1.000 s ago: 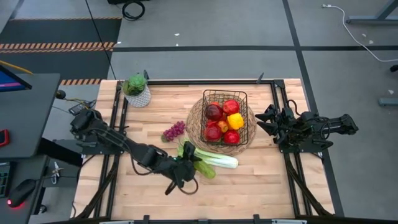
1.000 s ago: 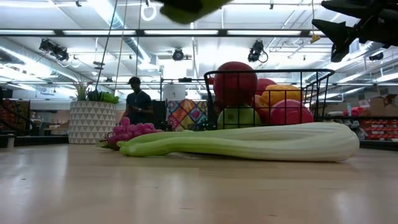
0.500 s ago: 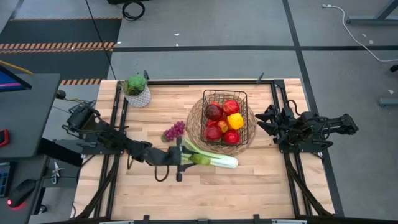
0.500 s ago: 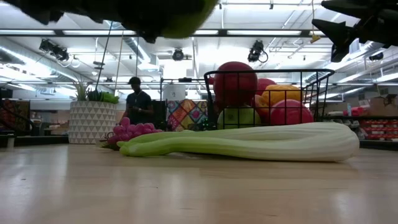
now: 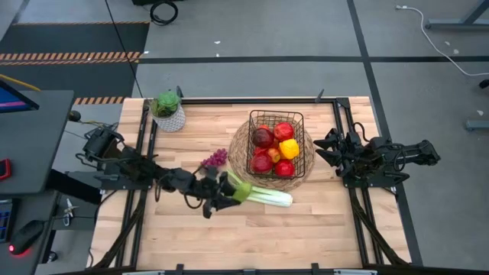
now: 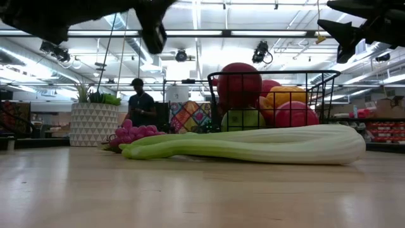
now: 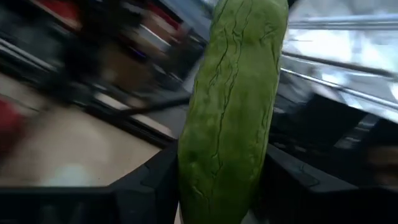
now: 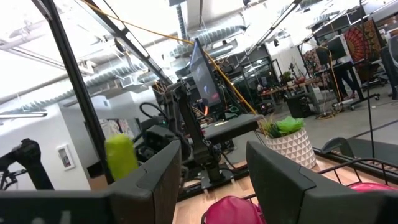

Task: Build produce basket
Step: Put the cucumber into the wire basket

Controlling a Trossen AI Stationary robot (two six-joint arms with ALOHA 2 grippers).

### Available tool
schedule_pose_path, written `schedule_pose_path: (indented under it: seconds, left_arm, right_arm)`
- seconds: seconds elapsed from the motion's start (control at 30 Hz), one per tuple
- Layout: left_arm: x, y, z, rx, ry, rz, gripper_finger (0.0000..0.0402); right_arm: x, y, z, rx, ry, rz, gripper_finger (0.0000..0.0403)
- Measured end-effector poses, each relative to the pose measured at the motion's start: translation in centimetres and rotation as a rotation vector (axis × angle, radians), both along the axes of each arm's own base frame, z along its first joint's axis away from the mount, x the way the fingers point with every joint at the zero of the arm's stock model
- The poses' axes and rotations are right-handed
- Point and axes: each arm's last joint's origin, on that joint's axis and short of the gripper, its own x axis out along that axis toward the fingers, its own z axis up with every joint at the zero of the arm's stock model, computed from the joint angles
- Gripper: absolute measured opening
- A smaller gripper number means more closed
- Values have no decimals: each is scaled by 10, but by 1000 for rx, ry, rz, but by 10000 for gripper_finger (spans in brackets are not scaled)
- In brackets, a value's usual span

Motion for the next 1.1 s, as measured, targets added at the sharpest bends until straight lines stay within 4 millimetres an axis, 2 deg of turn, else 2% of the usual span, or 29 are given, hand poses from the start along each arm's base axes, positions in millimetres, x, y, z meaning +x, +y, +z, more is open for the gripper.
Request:
schedule_pose_path:
  seconds: [0.17, 0.47, 0.57, 0.9, 1.1]
  left_arm:
    - [4, -5, 8, -52, -17, -172, 187]
    - [4, -5, 8, -55, -7, -175, 189]
    - [4, -5, 7, -104, 8, -177, 192]
    - [8, 4, -4, -332, 143, 90, 193]
    - [10, 9, -20, -275, 303, 133, 191]
  right_arm:
    - [0, 0, 0, 0, 0, 0, 187]
    - [0, 0, 0, 0, 0, 0, 187]
    - [0, 0, 0, 0, 0, 0, 187]
    - [0, 0, 0, 0, 0, 0, 187]
    - [0, 0, 0, 0, 0, 0, 187]
